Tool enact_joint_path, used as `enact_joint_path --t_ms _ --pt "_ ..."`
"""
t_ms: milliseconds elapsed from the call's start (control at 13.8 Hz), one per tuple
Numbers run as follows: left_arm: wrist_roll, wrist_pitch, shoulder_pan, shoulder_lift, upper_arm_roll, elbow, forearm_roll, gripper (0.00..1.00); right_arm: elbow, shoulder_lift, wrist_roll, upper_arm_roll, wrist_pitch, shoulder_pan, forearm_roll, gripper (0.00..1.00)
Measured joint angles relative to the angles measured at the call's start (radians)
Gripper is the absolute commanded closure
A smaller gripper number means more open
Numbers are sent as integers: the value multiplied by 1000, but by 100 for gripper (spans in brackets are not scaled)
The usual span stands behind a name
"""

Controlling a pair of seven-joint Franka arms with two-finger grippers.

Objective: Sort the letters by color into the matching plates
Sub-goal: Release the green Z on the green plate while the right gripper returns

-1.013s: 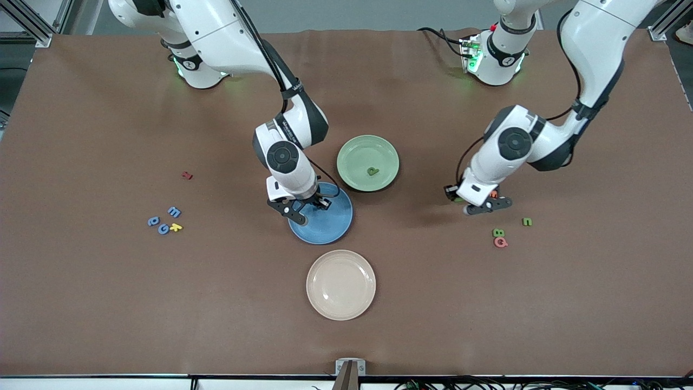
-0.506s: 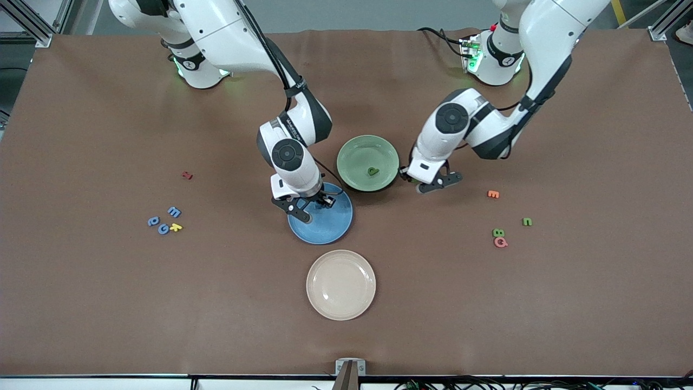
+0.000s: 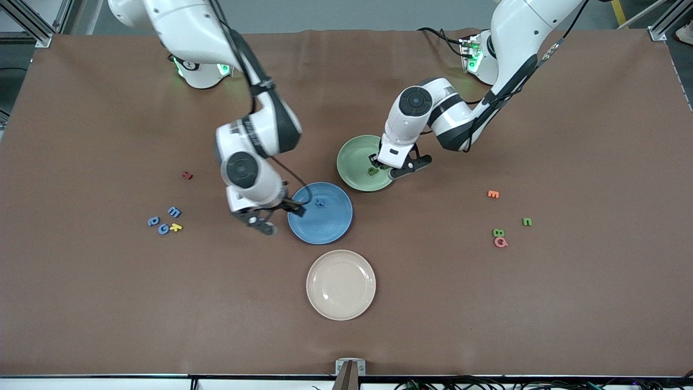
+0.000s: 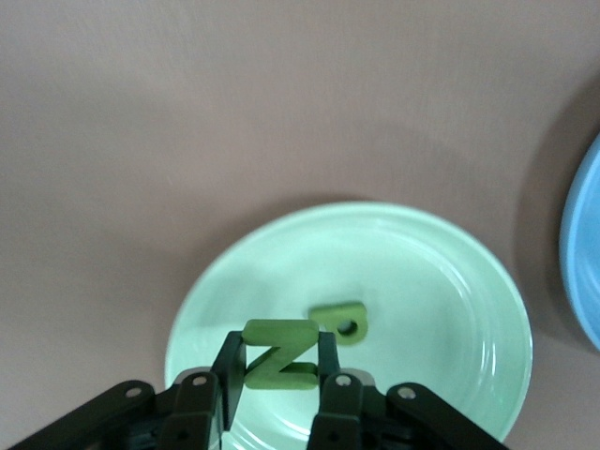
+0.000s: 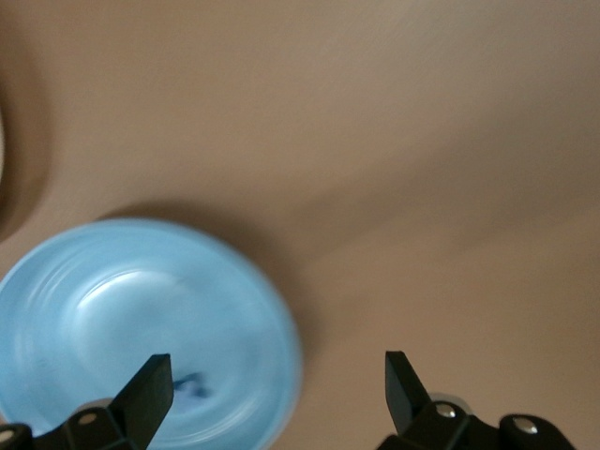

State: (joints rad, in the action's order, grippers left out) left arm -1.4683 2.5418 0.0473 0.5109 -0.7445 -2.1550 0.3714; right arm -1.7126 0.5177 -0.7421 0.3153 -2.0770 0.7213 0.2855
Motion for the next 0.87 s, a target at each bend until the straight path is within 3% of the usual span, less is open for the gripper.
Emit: enact_joint_path --t_ms 72,217,289,506,868 --pt "-23 8 13 16 0 0 0 57 -14 -36 108 29 34 -39 0 0" --pt "-61 12 35 37 0 2 0 5 -63 -94 344 92 51 -111 -1 0" --pt "-73 12 41 42 1 2 0 1 -88 -112 470 131 52 -137 -2 0" --pt "-82 12 29 42 4 10 0 0 -139 -120 816 248 33 -204 -2 0" --pt "57 -59 -141 -44 11 34 16 1 -177 -87 1131 267 -55 -356 -2 5"
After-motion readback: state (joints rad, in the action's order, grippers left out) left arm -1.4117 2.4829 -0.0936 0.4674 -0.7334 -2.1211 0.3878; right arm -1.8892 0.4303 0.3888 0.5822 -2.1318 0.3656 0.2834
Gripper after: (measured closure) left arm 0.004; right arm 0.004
